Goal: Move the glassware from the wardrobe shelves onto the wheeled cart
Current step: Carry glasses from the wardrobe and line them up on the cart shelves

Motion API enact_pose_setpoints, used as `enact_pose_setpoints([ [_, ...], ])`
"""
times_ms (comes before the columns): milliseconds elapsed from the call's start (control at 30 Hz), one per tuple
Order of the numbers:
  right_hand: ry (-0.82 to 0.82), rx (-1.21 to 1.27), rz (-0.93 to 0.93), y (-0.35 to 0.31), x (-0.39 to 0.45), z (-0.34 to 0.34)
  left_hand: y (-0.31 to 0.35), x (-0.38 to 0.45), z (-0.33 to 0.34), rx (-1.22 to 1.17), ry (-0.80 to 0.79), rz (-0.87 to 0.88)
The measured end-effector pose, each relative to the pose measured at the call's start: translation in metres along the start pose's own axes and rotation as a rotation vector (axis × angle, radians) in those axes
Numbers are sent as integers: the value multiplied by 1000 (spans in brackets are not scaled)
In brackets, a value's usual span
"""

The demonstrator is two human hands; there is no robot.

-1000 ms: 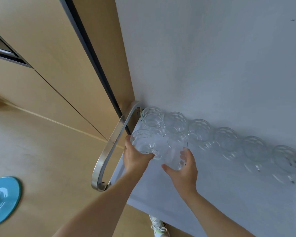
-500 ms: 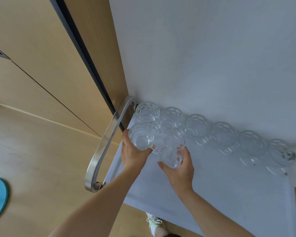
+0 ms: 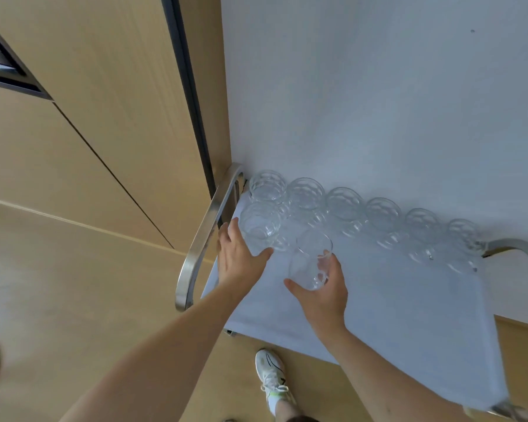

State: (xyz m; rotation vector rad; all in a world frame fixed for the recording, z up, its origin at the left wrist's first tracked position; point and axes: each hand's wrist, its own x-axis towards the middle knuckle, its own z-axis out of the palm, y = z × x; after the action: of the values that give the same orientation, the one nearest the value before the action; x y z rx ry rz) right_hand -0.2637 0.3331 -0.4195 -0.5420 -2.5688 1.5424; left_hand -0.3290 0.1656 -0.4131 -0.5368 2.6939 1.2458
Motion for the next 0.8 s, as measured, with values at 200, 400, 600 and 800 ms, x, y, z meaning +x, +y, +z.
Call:
enact_pose_setpoints([
  [200,46,37,-24,-11,-49,-6,-3,-47,-35,121,-19,163],
  [400,100,35,-5,-5,-106,-14,-26,-88,-48,218,-61,362],
  [600,99,26,33,10,-157,-14,-71,-128,-44,264,-136,427],
  [800,53,40,94,44,-198,-13,-113,-161,-23,284,-189,377],
])
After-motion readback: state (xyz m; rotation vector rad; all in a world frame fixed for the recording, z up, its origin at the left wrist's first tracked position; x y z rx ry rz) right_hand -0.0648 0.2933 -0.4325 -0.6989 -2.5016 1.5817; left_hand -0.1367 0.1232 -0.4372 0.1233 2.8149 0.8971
